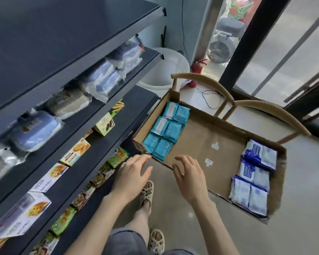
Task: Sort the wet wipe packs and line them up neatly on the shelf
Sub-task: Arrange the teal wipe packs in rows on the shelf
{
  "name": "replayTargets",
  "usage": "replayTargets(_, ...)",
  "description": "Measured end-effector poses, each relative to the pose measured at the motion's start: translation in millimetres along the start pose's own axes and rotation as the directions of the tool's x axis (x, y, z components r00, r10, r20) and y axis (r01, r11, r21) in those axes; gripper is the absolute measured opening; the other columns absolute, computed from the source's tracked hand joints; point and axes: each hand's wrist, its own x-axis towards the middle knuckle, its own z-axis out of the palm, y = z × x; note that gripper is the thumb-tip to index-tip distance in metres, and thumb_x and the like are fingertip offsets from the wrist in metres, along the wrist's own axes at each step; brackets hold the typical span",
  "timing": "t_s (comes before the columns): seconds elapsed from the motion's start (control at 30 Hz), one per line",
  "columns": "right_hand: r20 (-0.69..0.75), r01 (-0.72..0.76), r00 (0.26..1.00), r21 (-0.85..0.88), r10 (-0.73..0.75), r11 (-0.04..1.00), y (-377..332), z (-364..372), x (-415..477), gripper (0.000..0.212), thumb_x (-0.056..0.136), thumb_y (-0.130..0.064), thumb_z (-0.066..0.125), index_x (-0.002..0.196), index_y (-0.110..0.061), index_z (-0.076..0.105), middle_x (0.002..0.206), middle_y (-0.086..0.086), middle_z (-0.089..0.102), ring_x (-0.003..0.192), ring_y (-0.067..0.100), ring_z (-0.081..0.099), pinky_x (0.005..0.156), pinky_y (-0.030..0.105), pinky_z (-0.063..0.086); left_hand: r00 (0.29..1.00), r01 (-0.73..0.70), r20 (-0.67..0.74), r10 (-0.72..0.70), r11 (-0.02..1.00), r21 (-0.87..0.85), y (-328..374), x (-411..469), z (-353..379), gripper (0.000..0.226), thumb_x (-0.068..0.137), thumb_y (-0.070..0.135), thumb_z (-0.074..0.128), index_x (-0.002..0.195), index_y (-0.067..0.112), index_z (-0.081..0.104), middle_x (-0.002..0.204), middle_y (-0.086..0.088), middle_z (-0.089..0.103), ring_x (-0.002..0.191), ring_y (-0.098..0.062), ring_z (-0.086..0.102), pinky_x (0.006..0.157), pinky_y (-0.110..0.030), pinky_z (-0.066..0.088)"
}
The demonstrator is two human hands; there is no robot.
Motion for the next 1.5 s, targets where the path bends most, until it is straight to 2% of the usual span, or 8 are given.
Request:
replayTargets(0.17,0.032,-0.054,0.998,-0.002,0.054,0.999,13,24,78,0.024,0.093,-0.018,0.057,0.114,-0.009,0.063,0.116,0.005,0.063,0.106,0.024,0.055,0.086,0.032,0.043,0.998,0.021,0.066,-0.019,1.0,-0.023,-19,86,12,0.031,0.094,0.024,0.055,0.124,0.018,0.056,0.12,0.001,0.059,0.109,-0.013,0.053,0.089,-0.022,0.04)
replayTargets(0.43,0.162,-0.261,0.954,0.031,0.253,0.965,46,84,182,0.025,0.095,-0.02,0.053,0.117,-0.01,0.061,0.119,0.003,0.061,0.109,0.022,0.053,0.089,0.029,0.039,0.958,0.184,0.23,-0.169,0.982,-0.044,-70,203,48,0.03,0.094,0.021,0.054,0.124,0.019,0.055,0.118,0.002,0.058,0.104,-0.01,0.053,0.084,-0.021,0.04)
replayTargets(0.67,0.3,-0.452,0.856,0.037,0.421,0.891,90,144,226,0.027,0.096,-0.02,0.05,0.12,-0.01,0.058,0.121,0.004,0.059,0.112,0.021,0.052,0.088,0.03,0.038,0.882,0.346,0.351,-0.314,0.938,-0.028,-116,270,107,0.031,0.093,0.018,0.054,0.124,0.015,0.055,0.112,0.001,0.058,0.102,-0.016,0.055,0.087,-0.027,0.043)
replayTargets(0.87,0.4,-0.616,0.736,0.063,0.546,0.785,139,207,241,0.027,0.095,-0.018,0.052,0.119,-0.008,0.057,0.118,0.007,0.06,0.11,0.023,0.055,0.09,0.032,0.041,0.78,0.486,0.424,-0.46,0.872,0.051,-156,304,175,0.043,0.093,0.012,0.054,0.135,0.008,0.044,0.135,-0.009,0.049,0.122,-0.023,0.046,0.097,-0.025,0.032)
replayTargets(1.0,0.465,-0.715,0.644,0.083,0.607,0.694,167,244,242,0.037,0.093,-0.02,0.056,0.128,-0.007,0.05,0.125,0.006,0.055,0.114,0.023,0.053,0.096,0.035,0.042,0.716,0.562,0.437,-0.545,0.821,0.103,-180,316,214,0.059,0.093,0.014,0.056,0.144,0.004,0.029,0.147,-0.013,0.035,0.134,-0.026,0.035,0.105,-0.027,0.024)
replayTargets(1.13,0.478,-0.827,0.545,0.174,0.689,0.534,189,278,240,0.052,0.088,-0.018,0.065,0.133,-0.005,0.043,0.129,0.007,0.054,0.115,0.021,0.053,0.099,0.036,0.043,0.659,0.609,0.426,-0.619,0.772,0.18,-199,323,249,0.073,0.093,0.026,0.057,0.149,0.008,0.014,0.154,-0.01,0.021,0.139,-0.028,0.027,0.111,-0.043,0.027)
replayTargets(1.33,0.429,-0.895,0.445,0.228,0.786,0.383,204,312,241,0.046,0.08,-0.021,0.075,0.115,-0.011,0.047,0.103,0.005,0.058,0.088,0.017,0.055,0.084,0.034,0.048,0.712,0.579,0.254,-0.655,0.752,0.317,-209,328,271,0.068,0.092,0.029,0.058,0.144,0.002,0.024,0.138,-0.016,0.034,0.125,-0.033,0.034,0.103,-0.042,0.029)
replayTargets(1.5,0.438,-0.919,0.393,0.217,0.808,0.33,210,321,240,0.031,0.08,-0.021,0.074,0.098,-0.013,0.05,0.098,0.007,0.059,0.087,0.022,0.057,0.077,0.031,0.046,0.711,0.58,0.259,-0.654,0.753,0.311,-212,327,274,0.044,0.09,0.024,0.062,0.123,0.003,0.043,0.128,-0.016,0.04,0.118,-0.033,0.037,0.097,-0.035,0.029)
